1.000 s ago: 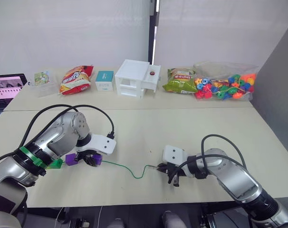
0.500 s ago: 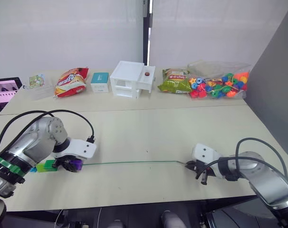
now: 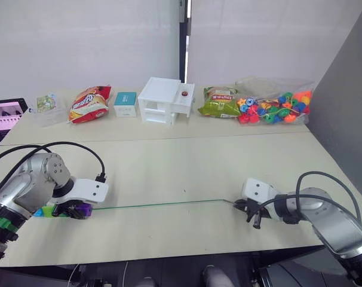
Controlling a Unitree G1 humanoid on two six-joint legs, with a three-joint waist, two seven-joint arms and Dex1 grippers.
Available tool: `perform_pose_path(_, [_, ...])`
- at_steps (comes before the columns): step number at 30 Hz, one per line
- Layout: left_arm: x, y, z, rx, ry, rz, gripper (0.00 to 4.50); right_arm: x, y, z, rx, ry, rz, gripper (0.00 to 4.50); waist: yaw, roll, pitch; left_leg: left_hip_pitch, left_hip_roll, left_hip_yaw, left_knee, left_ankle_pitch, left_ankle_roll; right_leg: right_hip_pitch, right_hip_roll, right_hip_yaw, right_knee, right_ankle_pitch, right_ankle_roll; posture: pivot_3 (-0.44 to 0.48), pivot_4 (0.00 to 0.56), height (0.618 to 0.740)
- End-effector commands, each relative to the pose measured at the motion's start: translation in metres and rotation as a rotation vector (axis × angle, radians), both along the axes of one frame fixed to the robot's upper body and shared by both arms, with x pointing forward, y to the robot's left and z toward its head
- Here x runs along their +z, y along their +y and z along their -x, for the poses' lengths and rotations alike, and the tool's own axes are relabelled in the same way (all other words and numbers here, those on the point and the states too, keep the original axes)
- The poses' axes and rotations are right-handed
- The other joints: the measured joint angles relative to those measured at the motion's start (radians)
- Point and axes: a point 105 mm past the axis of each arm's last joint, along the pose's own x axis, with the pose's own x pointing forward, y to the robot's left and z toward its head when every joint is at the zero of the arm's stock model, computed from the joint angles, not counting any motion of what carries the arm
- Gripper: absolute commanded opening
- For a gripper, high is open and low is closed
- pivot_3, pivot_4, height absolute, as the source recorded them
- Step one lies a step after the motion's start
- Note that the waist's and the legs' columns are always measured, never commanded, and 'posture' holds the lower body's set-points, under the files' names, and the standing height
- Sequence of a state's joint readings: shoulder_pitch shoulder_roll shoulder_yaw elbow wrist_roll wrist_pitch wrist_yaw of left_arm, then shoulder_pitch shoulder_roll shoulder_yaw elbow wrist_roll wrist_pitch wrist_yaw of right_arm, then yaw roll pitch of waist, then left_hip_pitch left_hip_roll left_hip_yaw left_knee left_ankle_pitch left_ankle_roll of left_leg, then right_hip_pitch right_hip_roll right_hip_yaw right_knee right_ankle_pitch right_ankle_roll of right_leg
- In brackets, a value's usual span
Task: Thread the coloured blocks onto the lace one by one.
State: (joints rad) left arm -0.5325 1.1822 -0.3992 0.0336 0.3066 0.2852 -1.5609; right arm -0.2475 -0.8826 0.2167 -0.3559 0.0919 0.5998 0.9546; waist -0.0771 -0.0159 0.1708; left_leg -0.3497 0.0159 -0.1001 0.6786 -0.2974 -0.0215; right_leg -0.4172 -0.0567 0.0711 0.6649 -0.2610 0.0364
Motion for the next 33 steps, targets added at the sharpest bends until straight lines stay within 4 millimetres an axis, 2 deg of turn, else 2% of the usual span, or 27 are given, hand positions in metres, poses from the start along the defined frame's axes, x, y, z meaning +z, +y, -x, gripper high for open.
perform_pose_path(1, [-0.019,0.000,0.009,0.008,0.063,-0.014,1.38,-0.025,0.003,0.002,-0.018,0.069,0.021,0.00,-0.001,-0.001,-0.001,0.001,0.000,0.000,0.000,0.000,0.000,0.001,0.000,0.000,0.000,0.000,0.000,0.000,0.150,0.740])
perform_pose_path(5, [-0.020,-0.005,0.008,0.007,0.051,0.006,1.38,-0.034,0.004,0.001,-0.034,0.101,0.019,0.00,-0.002,-0.002,-0.002,0.011,0.001,0.000,-0.003,-0.002,0.002,0.016,0.000,0.000,-0.003,-0.005,0.001,0.000,0.150,0.740])
perform_pose_path(9, [-0.020,-0.010,0.007,0.008,0.041,0.027,1.38,-0.041,0.005,0.009,-0.033,0.152,0.002,1.28,0.003,-0.002,-0.003,0.018,0.001,0.000,-0.004,-0.002,0.004,0.025,0.000,0.000,-0.004,-0.011,0.007,0.000,0.150,0.740])
perform_pose_path(11, [-0.017,-0.013,0.004,-0.002,0.017,0.048,2.39,-0.038,0.005,0.008,-0.032,0.140,-0.008,1.93,0.007,-0.002,-0.005,0.019,0.001,0.000,-0.004,-0.003,0.005,0.027,0.000,0.000,-0.004,-0.011,0.007,0.000,0.150,0.740])
perform_pose_path(16, [0.001,-0.014,-0.001,0.001,-0.043,0.087,4.02,-0.017,0.006,0.007,-0.001,0.090,-0.042,3.67,0.016,-0.003,-0.005,0.023,0.000,-0.001,-0.004,-0.004,0.006,0.027,0.000,0.000,-0.004,-0.009,0.002,0.000,0.150,0.740])
perform_pose_path(18, [0.018,-0.012,-0.001,0.029,-0.079,0.125,4.50,-0.001,0.007,0.009,0.015,0.058,-0.082,4.32,0.022,-0.004,-0.004,0.022,0.000,-0.002,-0.004,-0.004,0.006,0.027,0.000,-0.001,-0.005,-0.009,0.003,0.000,0.150,0.740])
perform_pose_path(22, [0.043,-0.017,0.009,0.085,-0.094,0.230,4.50,0.021,0.007,0.019,0.031,0.040,-0.162,4.42,0.031,-0.006,-0.002,0.006,0.000,-0.003,0.000,-0.004,0.006,0.010,-0.001,-0.001,-0.002,-0.009,0.002,0.000,0.150,0.740])
perform_pose_path(25, [0.076,-0.008,0.014,0.207,-0.202,0.393,4.50,0.049,0.003,0.028,-0.006,0.015,-0.320,4.42,0.031,-0.006,-0.002,-0.005,-0.002,-0.003,0.001,-0.003,0.006,-0.003,-0.003,-0.001,0.001,-0.008,0.001,0.000,0.150,0.740])
perform_pose_path(26, [0.081,-0.004,0.017,0.256,-0.229,0.452,4.50,0.055,0.000,0.029,-0.026,0.008,-0.356,4.42,0.029,-0.006,-0.002,-0.008,-0.002,-0.003,0.001,-0.003,0.005,-0.006,-0.003,-0.001,0.002,-0.008,0.001,0.000,0.150,0.740])
perform_pose_path(29, [0.083,0.009,0.024,0.440,-0.349,0.680,4.50,0.063,-0.012,0.031,-0.112,-0.013,-0.440,4.42,0.031,-0.005,-0.002,-0.005,-0.001,-0.003,-0.002,-0.004,0.007,-0.004,-0.003,-0.002,0.002,-0.007,0.000,0.000,0.150,0.740])
perform_pose_path(33, [0.080,0.020,0.052,0.562,-0.498,0.949,4.50,0.058,-0.034,0.028,-0.265,-0.044,-0.532,4.42,0.034,-0.006,-0.001,-0.005,-0.001,-0.002,-0.001,-0.005,0.007,-0.003,-0.003,-0.002,0.000,-0.007,0.000,0.000,0.150,0.740])
